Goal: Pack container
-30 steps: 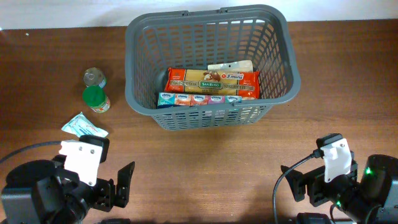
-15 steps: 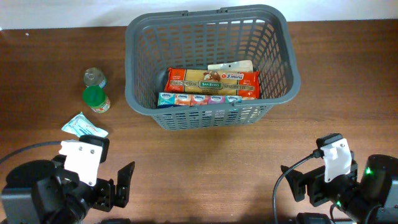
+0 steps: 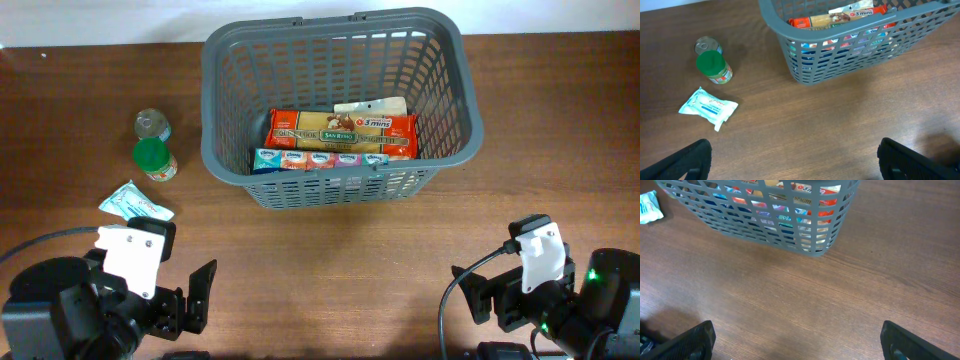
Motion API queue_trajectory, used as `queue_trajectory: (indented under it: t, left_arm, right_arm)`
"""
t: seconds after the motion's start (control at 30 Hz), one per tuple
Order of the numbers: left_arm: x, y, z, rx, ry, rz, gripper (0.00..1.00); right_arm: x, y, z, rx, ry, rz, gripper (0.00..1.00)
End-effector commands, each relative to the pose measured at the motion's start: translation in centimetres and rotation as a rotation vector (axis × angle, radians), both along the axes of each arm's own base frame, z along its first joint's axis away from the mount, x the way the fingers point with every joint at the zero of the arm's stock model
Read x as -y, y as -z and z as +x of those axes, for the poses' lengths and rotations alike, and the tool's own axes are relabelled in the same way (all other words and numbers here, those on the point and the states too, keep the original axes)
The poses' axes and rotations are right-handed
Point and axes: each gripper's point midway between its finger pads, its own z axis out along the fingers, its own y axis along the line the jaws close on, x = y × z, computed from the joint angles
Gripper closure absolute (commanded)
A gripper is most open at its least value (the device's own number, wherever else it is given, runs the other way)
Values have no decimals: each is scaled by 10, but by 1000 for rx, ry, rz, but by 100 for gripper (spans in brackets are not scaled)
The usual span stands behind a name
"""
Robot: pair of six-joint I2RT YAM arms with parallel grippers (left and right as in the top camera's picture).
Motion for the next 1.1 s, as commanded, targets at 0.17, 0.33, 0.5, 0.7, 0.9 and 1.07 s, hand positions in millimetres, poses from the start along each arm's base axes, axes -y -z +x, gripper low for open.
queue_trajectory:
  t: [0.17,0.33,0.5,0.7,0.9,1.07]
  left_arm:
    - [2,0,0,0,13,-6,1]
    - [2,-4,4,23,12,-6,1]
    - [3,-7,6,38,15,-8,1]
    - [5,-16,13,85,27,-17,1]
    - [-23,-20,21,107,-151,26,1]
    - [-51,-22,23,113,-364,27,1]
  right_arm:
    - [3,1,2,-6,23,2,1]
    - [3,1,2,-6,23,2,1]
    - [3,1,2,-6,23,2,1]
    - [3,1,2,-6,23,2,1]
    - [3,1,2,-6,23,2,1]
    - [3,1,1,-6,23,2,1]
